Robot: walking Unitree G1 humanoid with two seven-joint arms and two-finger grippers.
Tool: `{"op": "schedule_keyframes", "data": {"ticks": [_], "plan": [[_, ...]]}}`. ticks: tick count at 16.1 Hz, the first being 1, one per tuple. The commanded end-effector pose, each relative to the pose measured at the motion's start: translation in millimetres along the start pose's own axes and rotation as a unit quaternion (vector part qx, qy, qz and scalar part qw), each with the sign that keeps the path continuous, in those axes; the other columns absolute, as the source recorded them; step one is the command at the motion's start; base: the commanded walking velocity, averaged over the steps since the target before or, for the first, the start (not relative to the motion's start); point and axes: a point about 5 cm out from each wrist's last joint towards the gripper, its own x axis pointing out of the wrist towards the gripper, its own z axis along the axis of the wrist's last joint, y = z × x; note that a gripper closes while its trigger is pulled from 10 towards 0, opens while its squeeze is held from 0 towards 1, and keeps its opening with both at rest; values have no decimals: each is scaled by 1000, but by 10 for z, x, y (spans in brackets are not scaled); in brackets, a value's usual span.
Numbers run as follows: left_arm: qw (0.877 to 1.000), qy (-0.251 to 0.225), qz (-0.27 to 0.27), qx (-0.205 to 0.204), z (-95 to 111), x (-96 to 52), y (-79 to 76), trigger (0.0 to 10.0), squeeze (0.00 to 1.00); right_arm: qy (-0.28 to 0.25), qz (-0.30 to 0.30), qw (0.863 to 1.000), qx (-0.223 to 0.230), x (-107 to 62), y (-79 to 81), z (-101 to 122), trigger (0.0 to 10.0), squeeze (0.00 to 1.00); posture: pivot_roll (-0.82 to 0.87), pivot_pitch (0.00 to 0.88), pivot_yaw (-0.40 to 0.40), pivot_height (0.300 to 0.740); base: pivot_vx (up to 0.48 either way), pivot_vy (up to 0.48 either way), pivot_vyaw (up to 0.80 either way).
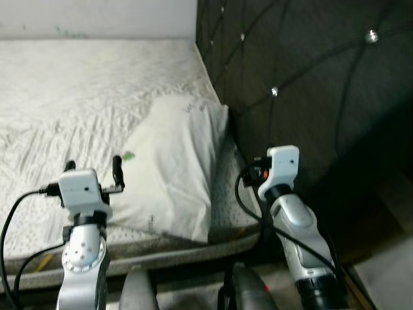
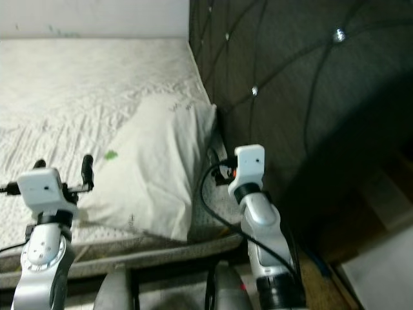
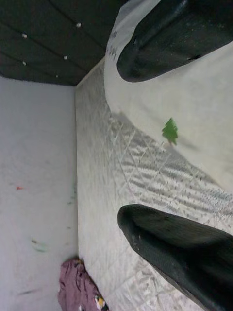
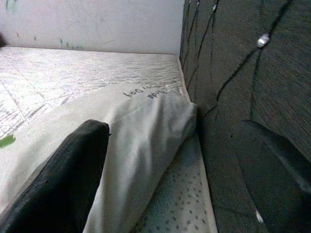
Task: Clean up the room
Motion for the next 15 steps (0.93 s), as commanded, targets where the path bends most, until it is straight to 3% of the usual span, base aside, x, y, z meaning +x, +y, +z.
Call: {"op": "schedule_keyframes", "data": {"ticks": [1, 8, 11, 15], "plan": [[1000, 2, 2, 3, -7, 9, -5, 10000, 0, -5, 2, 1000, -6, 13, -19, 33, 10000, 0, -14, 62, -44, 651, 0, 0, 0], [1000, 5, 0, -9, -5, 65, -38, 10000, 0, 2, 29, 999, -16, 26, 43, 7, 10000, 0, -14, 64, -47, 651, 0, 0, 0], [1000, 6, -1, -12, -8, 62, -52, 10000, 0, 2, 39, 999, -16, 27, 58, 1, 10000, 0, -16, 65, -48, 616, 0, 0, 0], [1000, 11, 3, -20, -15, 66, -62, 10000, 0, 6, 46, 999, -16, 30, 67, -14, 10000, 0, -16, 63, -49, 611, 0, 0, 0]]}}
